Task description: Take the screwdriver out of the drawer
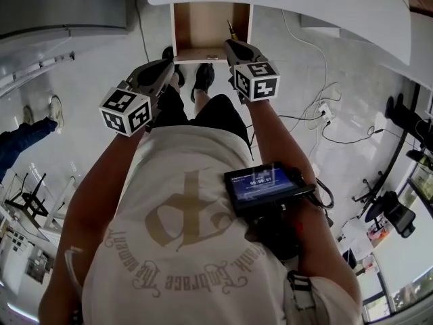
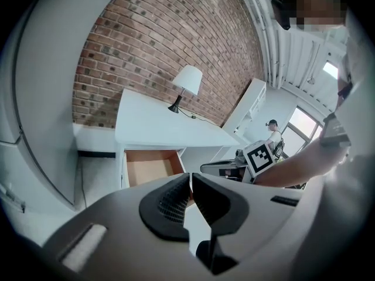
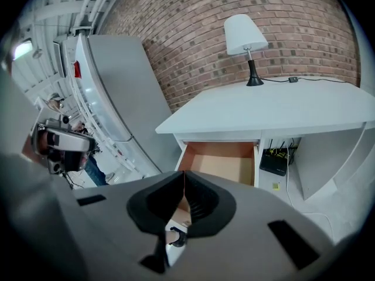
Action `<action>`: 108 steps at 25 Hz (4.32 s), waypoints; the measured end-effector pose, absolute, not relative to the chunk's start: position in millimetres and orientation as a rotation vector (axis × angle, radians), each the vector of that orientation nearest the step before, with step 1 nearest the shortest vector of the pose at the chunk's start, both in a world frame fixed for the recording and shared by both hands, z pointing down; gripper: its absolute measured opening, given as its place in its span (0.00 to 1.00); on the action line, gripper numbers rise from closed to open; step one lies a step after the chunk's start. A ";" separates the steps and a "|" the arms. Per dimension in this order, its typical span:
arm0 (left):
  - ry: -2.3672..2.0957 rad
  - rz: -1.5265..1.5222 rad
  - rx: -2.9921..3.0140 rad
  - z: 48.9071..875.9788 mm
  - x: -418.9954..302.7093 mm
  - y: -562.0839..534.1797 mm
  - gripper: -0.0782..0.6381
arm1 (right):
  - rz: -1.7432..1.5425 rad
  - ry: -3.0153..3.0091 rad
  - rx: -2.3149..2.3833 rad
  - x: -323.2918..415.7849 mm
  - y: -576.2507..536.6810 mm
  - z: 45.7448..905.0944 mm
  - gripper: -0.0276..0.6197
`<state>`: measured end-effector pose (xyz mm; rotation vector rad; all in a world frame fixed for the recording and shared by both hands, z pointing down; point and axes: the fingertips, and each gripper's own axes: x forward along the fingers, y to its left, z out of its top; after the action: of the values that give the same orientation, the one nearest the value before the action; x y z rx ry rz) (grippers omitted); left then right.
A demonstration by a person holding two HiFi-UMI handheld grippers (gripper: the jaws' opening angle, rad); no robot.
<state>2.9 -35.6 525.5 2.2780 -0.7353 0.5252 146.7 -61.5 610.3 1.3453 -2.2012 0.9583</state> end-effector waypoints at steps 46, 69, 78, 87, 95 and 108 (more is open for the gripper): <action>-0.900 0.333 1.979 646.7 -23.6 -10.9 0.13 | 0.841 -1.646 1.123 171.0 -107.3 829.8 0.06; -0.917 0.272 1.887 689.3 -54.7 -22.1 0.13 | 0.807 -1.440 1.107 179.5 -134.6 873.9 0.19; -0.909 0.237 1.861 692.6 -63.0 -20.7 0.13 | 0.778 -1.315 1.154 185.3 -143.7 890.0 0.17; -0.900 0.239 1.853 697.5 -62.7 -23.0 0.13 | 0.725 -1.290 1.188 189.8 -162.3 897.1 0.13; -0.895 0.236 1.861 692.5 -62.0 -29.5 0.13 | 0.734 -1.281 1.185 190.9 -156.6 896.9 0.07; -0.880 0.236 1.913 677.5 -48.2 -33.1 0.13 | 0.648 -1.479 1.077 159.5 -152.1 868.8 0.06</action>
<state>-48.2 -33.1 677.5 1.9127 -0.8805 0.2363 159.5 -152.1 868.8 1.0773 -1.4791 0.6481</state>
